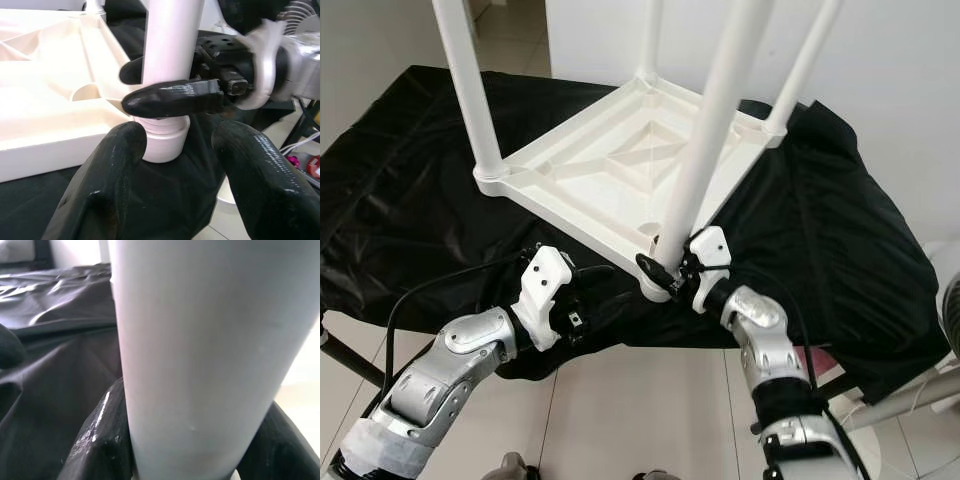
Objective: Building children table
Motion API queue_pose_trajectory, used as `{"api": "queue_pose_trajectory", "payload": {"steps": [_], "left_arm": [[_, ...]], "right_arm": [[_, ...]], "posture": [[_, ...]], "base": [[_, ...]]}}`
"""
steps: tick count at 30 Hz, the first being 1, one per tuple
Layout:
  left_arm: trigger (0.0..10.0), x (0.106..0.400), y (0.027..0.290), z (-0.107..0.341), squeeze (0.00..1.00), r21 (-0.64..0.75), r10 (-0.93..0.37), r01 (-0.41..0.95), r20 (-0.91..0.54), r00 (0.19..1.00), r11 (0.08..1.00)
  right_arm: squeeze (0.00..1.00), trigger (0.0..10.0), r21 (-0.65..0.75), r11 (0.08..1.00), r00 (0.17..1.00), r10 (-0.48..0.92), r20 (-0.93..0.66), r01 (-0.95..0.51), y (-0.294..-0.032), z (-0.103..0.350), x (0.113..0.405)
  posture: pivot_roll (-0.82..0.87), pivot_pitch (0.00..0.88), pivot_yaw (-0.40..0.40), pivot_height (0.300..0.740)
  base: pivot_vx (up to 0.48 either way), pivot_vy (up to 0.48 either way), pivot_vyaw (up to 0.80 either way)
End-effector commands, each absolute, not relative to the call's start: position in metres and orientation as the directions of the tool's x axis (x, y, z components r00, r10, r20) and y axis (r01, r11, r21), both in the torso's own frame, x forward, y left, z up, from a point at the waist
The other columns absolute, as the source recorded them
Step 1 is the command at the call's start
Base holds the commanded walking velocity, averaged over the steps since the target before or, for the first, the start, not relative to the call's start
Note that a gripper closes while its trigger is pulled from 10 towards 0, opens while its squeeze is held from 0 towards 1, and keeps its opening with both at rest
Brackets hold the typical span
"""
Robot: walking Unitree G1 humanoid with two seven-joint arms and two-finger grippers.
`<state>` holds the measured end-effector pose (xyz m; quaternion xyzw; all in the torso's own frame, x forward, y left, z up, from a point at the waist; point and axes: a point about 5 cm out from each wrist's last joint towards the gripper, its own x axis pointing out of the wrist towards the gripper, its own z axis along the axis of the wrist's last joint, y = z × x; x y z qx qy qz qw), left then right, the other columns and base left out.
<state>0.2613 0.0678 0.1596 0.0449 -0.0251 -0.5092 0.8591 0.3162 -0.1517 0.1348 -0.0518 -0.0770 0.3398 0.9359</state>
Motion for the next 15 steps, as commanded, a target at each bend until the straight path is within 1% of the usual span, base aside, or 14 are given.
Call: {"api": "queue_pose_trajectory", "payload": {"steps": [1,3,4,6,10,11,13,14,15], "left_arm": [[10.0,0.267,0.069,0.161,0.0,0.119,-0.849,0.843,0.004,0.529,0.525],[10.0,0.268,0.069,0.162,0.0,0.119,-0.843,0.837,0.012,0.537,0.535],[10.0,0.268,0.069,0.162,0.0,0.119,-0.843,0.837,0.012,0.537,0.535],[10.0,0.272,0.068,0.164,0.0,0.105,-0.828,0.822,0.031,0.559,0.559],[10.0,0.273,0.067,0.165,0.0,0.095,-0.821,0.816,0.041,0.569,0.57],[10.0,0.274,0.067,0.166,0.0,0.083,-0.817,0.813,0.051,0.574,0.576],[10.0,0.274,0.066,0.167,0.0,0.068,-0.814,0.812,0.066,0.576,0.58],[10.0,0.274,0.066,0.167,0.0,0.068,-0.814,0.812,0.066,0.576,0.58],[10.0,0.275,0.067,0.167,0.0,0.075,-0.809,0.805,0.067,0.584,0.588]], "right_arm": [[0.0,10.0,-0.139,0.797,0.792,0.602,0.103,-0.587,-0.158,0.132,0.314],[0.0,10.0,-0.146,0.838,0.833,0.542,0.111,-0.525,-0.157,0.133,0.314],[0.0,10.0,-0.146,0.838,0.833,0.542,0.111,-0.525,-0.157,0.133,0.314],[0.0,10.0,-0.081,0.899,0.886,0.437,0.155,-0.43,-0.152,0.134,0.31],[0.0,10.0,-0.061,0.923,0.91,0.385,0.156,-0.38,-0.149,0.133,0.307],[0.0,10.0,-0.065,0.938,0.926,0.346,0.152,-0.34,-0.148,0.131,0.306],[0.0,10.0,-0.023,0.965,0.953,0.26,0.153,-0.26,-0.147,0.13,0.302],[0.0,10.0,-0.023,0.965,0.953,0.26,0.153,-0.26,-0.147,0.13,0.302],[0.0,10.0,0.016,0.988,0.981,0.148,0.127,-0.151,-0.146,0.127,0.299]], "posture": [[0.02,0.05,-0.076,0.74],[0.01,0.049,-0.077,0.74],[0.01,0.049,-0.077,0.74],[0.01,0.048,-0.08,0.74],[0.01,0.046,-0.079,0.74],[0.01,0.046,-0.079,0.74],[0.01,0.042,-0.079,0.74],[0.01,0.042,-0.079,0.74],[0.03,0.032,-0.092,0.74]], "base": [[0.0,0.0,0.0],[0.0,0.0,0.0],[0.0,0.0,0.0],[0.0,0.0,0.0],[0.0,0.0,0.0],[0.0,0.0,0.0],[0.0,0.0,0.0],[0.0,0.0,0.0],[0.0,0.0,0.0]]}}
